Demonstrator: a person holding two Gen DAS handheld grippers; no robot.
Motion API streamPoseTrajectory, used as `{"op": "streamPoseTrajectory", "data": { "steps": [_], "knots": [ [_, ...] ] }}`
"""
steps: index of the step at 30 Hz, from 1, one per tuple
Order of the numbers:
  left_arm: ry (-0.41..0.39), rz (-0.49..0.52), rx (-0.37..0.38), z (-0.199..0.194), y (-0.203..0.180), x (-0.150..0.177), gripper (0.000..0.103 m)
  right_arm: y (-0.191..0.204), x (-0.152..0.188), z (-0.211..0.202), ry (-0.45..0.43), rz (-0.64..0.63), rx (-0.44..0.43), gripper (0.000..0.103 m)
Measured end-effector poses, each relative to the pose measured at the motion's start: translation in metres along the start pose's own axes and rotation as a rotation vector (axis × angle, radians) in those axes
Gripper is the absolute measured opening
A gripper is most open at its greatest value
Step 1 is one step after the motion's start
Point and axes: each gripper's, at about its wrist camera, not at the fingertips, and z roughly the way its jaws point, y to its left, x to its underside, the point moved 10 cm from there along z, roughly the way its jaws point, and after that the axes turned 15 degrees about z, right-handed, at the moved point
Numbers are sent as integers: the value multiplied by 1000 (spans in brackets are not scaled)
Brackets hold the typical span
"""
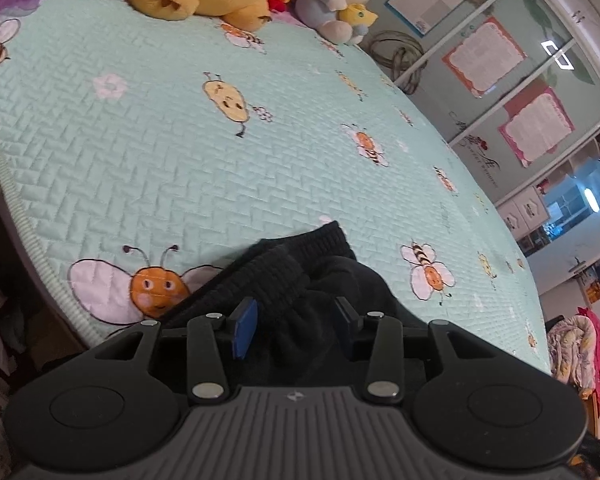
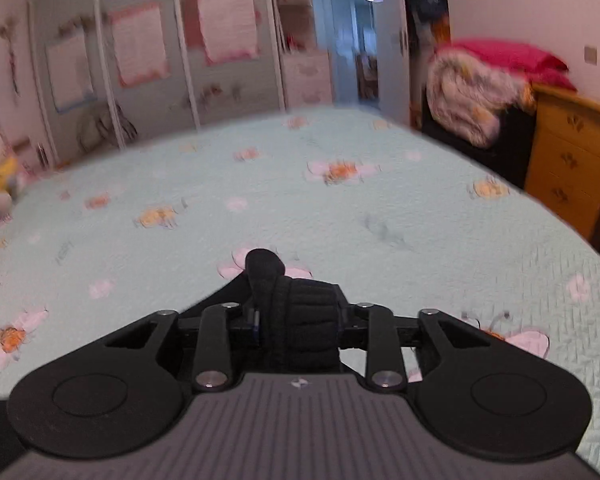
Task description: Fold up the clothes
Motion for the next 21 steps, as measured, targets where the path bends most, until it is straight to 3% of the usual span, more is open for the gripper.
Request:
{"op": "streamPoseTrajectory", "data": {
  "steps": [1,4,5,7,10,14,18,21],
  "knots": [
    [-1,6,5,1,-1,-1,44,-2,7,7,22,-8,42,41],
    [-4,30,4,3,0,-9,44,-6,24,2,-54,-10,205,47],
    [-5,36,2,4,0,-14,44,-1,29,-9,-99,33,189,55],
    [-14,49,3,7,-1,-29,46,21,45,-26,-106,109,72,61],
    [-25,88,22,21,-12,-57,50,81,81,-37,-14,112,-115,62],
    [24,152,4,59,-24,-85,51,175,126,-39,126,-32,-289,62],
    [186,174,-25,120,-24,-86,52,240,144,-36,108,-202,-338,65],
    [308,207,-66,166,-20,-75,52,280,167,-27,206,-266,-409,69]
  ]
}}
